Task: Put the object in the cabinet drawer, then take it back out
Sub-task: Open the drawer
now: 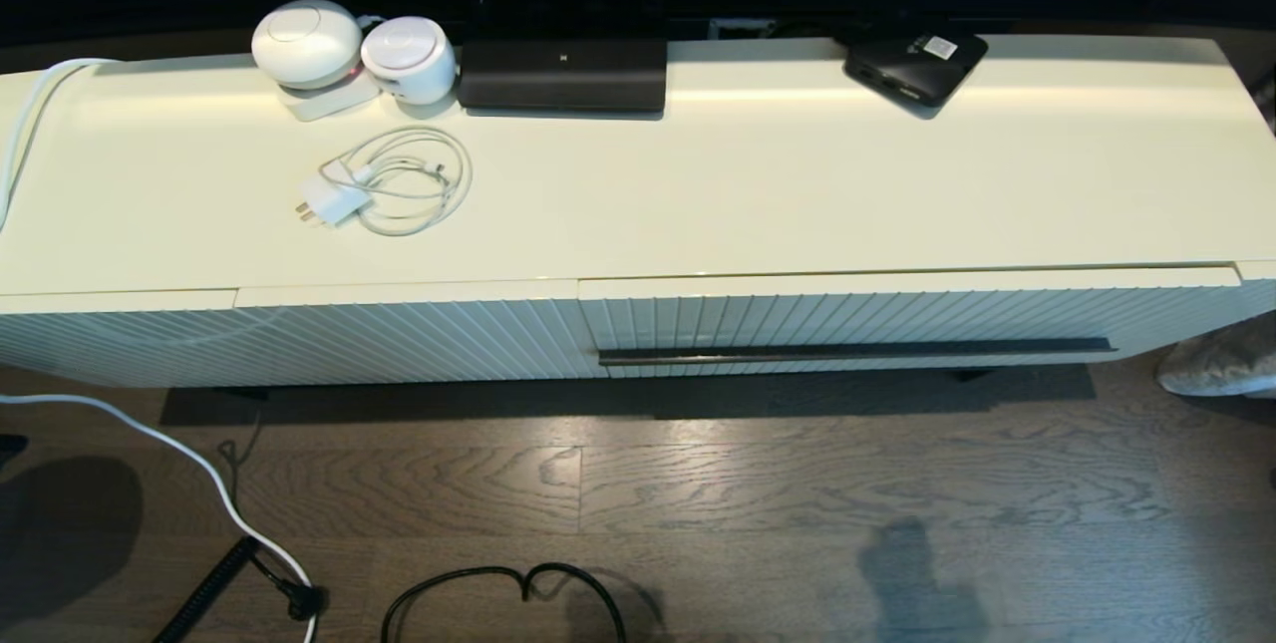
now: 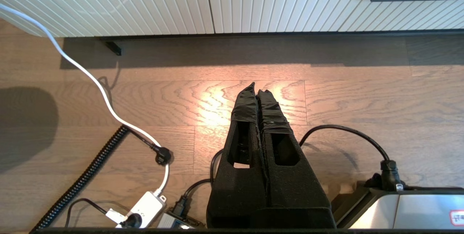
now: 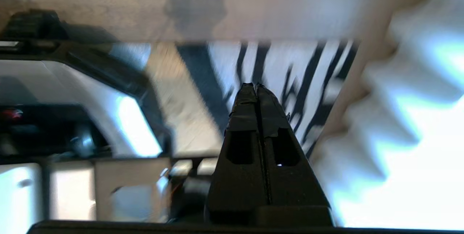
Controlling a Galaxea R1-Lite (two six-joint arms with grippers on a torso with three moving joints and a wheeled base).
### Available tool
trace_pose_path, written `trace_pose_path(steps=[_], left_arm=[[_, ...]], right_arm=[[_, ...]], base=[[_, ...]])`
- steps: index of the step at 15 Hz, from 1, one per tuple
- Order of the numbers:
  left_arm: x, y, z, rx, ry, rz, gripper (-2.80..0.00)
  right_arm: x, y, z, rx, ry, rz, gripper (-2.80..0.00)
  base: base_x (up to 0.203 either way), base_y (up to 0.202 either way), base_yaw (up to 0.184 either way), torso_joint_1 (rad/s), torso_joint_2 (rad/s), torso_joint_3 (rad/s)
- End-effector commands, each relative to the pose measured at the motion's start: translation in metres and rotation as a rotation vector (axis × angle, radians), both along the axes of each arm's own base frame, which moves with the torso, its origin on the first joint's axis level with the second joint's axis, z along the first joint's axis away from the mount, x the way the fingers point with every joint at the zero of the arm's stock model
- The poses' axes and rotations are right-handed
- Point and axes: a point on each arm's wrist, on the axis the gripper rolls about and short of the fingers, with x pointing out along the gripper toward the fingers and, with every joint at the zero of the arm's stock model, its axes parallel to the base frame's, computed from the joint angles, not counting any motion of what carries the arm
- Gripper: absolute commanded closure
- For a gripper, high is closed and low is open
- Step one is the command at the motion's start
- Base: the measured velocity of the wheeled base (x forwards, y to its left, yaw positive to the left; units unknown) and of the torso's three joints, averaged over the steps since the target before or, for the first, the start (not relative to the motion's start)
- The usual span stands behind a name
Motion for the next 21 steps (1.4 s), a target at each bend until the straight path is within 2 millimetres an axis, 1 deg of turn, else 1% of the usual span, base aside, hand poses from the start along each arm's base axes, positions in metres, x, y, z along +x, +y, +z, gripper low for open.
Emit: trace_pose_path(steps=[1, 3, 5, 6, 8, 10, 12, 13, 14, 16, 19, 21], left_arm=[[0.0, 0.0, 0.0, 0.0, -0.002, 0.0, 0.0], [0.0, 0.0, 0.0, -0.001, -0.002, 0.0, 0.0], [0.0, 0.0, 0.0, -0.001, -0.002, 0.0, 0.0], [0.0, 0.0, 0.0, 0.0, -0.002, 0.0, 0.0], [0.0, 0.0, 0.0, -0.001, -0.002, 0.0, 0.0], [0.0, 0.0, 0.0, -0.001, -0.002, 0.0, 0.0], [0.0, 0.0, 0.0, -0.001, -0.002, 0.0, 0.0], [0.0, 0.0, 0.0, -0.001, -0.002, 0.0, 0.0], [0.0, 0.0, 0.0, -0.001, -0.003, 0.0, 0.0], [0.0, 0.0, 0.0, 0.001, -0.002, 0.0, 0.0], [0.0, 0.0, 0.0, 0.0, -0.004, 0.0, 0.0], [0.0, 0.0, 0.0, -0.001, -0.004, 0.0, 0.0]], right_arm=[[0.02, 0.007, 0.007, -0.149, -0.123, 0.198, 0.0], [0.037, 0.017, 0.004, -0.345, -0.17, 0.423, 0.0], [0.052, 0.037, 0.0, -0.474, -0.211, 0.626, 0.0], [0.058, 0.043, -0.002, -0.522, -0.215, 0.688, 0.0], [0.073, 0.059, -0.008, -0.679, -0.221, 0.847, 0.0], [0.085, 0.077, -0.023, -0.821, -0.275, 0.993, 0.0], [0.099, 0.098, -0.035, -0.892, -0.345, 1.063, 0.0], [0.106, 0.105, -0.04, -0.906, -0.37, 1.069, -2.8], [0.11, 0.108, -0.05, -0.918, -0.368, 1.082, -2.8], [0.11, 0.109, -0.069, -0.924, -0.318, 1.117, -2.8], [0.109, 0.109, -0.083, -0.905, -0.282, 1.177, -2.8], [0.108, 0.105, -0.091, -0.905, -0.243, 1.185, -2.8]], base=[[0.0, 0.0, 0.0, 0.0, 0.0, 0.0], [0.0, 0.0, 0.0, 0.0, 0.0, 0.0], [0.0, 0.0, 0.0, 0.0, 0.0, 0.0], [0.0, 0.0, 0.0, 0.0, 0.0, 0.0], [0.0, 0.0, 0.0, 0.0, 0.0, 0.0], [0.0, 0.0, 0.0, 0.0, 0.0, 0.0], [0.0, 0.0, 0.0, 0.0, 0.0, 0.0], [0.0, 0.0, 0.0, 0.0, 0.0, 0.0], [0.0, 0.0, 0.0, 0.0, 0.0, 0.0], [0.0, 0.0, 0.0, 0.0, 0.0, 0.0], [0.0, 0.0, 0.0, 0.0, 0.0, 0.0], [0.0, 0.0, 0.0, 0.0, 0.0, 0.0]])
